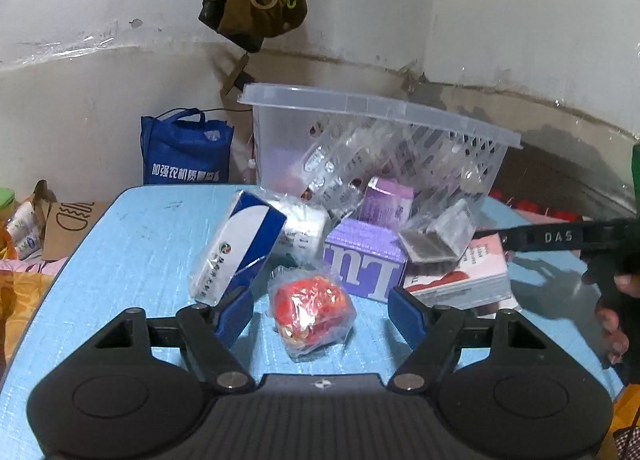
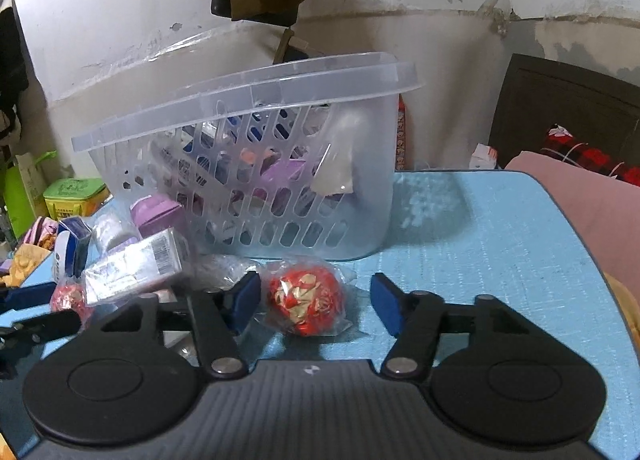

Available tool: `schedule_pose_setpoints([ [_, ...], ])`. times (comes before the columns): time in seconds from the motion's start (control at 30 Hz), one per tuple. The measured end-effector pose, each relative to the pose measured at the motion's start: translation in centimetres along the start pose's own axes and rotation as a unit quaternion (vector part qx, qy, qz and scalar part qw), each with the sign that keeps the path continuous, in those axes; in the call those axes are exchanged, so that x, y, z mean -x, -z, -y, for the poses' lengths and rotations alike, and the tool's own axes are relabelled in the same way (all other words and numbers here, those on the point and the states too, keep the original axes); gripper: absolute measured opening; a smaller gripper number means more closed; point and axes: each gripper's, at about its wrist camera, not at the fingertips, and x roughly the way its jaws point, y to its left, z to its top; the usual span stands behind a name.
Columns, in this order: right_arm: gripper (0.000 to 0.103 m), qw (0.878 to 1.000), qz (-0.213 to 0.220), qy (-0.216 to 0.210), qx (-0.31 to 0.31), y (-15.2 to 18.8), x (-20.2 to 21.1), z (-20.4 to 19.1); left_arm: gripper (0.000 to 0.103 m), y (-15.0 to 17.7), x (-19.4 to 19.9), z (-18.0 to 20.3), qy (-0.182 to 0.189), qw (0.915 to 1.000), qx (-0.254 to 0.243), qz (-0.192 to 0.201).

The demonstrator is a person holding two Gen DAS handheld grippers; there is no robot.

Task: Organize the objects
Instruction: 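Grasp the bagged red ball with the right gripper while the left grasps a red bagged item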

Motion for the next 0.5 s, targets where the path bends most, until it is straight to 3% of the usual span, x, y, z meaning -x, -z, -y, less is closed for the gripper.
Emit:
schedule_pose_setpoints([
  [0.03,0.051,1.0,-0.002,-0.005,0.0,0.0,-0.1,0.0,0.076,-0.1,-0.2,0.1,-0.008,1.0,0.001,-0.004],
  [0.13,0.048,1.0,0.011,0.004,0.003,0.0,0.3,-0.2,0.05,0.0,-0.6,0.8,-0.03,0.9994,-0.01,-0.016],
  [0.23,0.048,0.999,0.04,0.012,-0.001,0.2,1.2,-0.2,0.05,0.4,-0.2,1.0,-0.03,0.9994,-0.019,-0.002],
  [0.4,0.048,0.997,0.076,0.007,-0.004,0.3,2.3,0.0,0.05,1.3,1.4,0.9,-0.022,0.998,-0.018,0.057],
  [0.5,0.048,0.995,0.099,0.02,0.004,0.5,2.9,-0.4,0.05,1.4,1.6,0.8,-0.015,0.9978,-0.018,0.062],
])
